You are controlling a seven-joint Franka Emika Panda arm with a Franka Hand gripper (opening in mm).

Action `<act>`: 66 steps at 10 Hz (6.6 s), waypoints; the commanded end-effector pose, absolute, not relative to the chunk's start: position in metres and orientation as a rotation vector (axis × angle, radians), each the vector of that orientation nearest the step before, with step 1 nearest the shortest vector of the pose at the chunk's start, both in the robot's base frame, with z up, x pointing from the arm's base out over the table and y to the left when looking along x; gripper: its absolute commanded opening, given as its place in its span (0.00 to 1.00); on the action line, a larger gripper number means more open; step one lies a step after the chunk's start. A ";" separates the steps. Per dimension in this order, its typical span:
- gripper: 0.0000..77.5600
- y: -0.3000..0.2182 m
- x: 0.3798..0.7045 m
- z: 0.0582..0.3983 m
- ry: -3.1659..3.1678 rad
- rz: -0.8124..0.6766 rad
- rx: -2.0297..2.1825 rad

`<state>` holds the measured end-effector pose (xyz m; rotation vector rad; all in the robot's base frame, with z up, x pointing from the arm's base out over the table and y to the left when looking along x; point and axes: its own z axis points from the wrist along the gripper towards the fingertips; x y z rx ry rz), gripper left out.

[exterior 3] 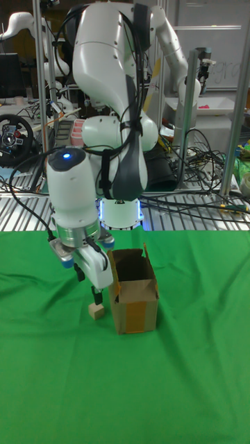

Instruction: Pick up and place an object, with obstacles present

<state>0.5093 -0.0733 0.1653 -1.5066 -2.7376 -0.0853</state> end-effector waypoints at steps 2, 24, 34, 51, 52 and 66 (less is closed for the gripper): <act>1.00 -0.079 0.510 0.161 -2.732 -0.093 -1.520; 1.00 -0.062 0.503 0.119 -2.694 -0.168 -1.532; 1.00 -0.069 0.485 0.080 -2.752 -0.158 -1.491; 0.02 -0.067 0.481 0.070 -2.751 -0.157 -1.530; 0.02 -0.067 0.481 0.070 -2.751 -0.157 -1.530; 0.02 -0.077 0.480 0.098 -2.821 -0.095 -1.441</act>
